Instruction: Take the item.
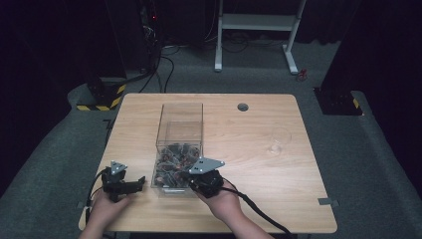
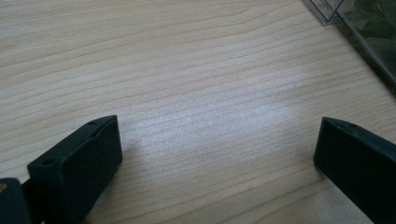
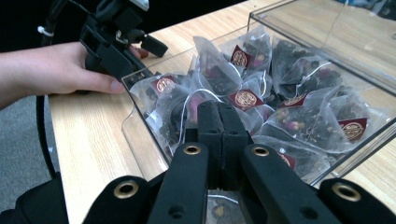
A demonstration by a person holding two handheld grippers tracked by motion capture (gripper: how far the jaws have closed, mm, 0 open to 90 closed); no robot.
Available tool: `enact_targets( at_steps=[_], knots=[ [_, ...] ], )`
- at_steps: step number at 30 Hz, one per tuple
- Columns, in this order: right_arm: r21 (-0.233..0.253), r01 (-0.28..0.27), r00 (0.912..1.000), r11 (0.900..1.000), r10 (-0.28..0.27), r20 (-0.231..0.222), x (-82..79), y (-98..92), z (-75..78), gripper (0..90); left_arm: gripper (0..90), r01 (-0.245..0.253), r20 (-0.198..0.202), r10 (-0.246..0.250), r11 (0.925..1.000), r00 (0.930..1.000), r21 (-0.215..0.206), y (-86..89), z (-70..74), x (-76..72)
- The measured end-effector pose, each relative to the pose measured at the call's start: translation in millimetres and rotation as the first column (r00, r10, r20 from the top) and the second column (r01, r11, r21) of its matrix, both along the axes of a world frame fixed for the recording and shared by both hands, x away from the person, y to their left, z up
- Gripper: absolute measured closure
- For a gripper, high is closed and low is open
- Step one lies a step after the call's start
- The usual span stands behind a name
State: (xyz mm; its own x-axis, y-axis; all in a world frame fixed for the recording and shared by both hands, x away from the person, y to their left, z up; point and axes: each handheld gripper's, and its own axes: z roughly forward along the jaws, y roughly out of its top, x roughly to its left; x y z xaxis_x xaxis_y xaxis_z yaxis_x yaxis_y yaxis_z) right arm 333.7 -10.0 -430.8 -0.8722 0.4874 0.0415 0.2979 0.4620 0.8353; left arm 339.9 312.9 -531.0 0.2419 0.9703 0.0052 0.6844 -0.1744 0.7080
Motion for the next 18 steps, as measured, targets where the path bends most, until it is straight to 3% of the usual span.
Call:
enact_targets(
  at_steps=[18],
  knots=[
    [0.076, 0.013, 0.9989, 0.997, -0.016, 0.044, -1.1, -9.6, 13.3, 90.0, 1.3, 0.001, -0.002, -0.001, 1.0000, 1.0000, -0.001, 0.0, 0.1, 0.0]
  ],
)
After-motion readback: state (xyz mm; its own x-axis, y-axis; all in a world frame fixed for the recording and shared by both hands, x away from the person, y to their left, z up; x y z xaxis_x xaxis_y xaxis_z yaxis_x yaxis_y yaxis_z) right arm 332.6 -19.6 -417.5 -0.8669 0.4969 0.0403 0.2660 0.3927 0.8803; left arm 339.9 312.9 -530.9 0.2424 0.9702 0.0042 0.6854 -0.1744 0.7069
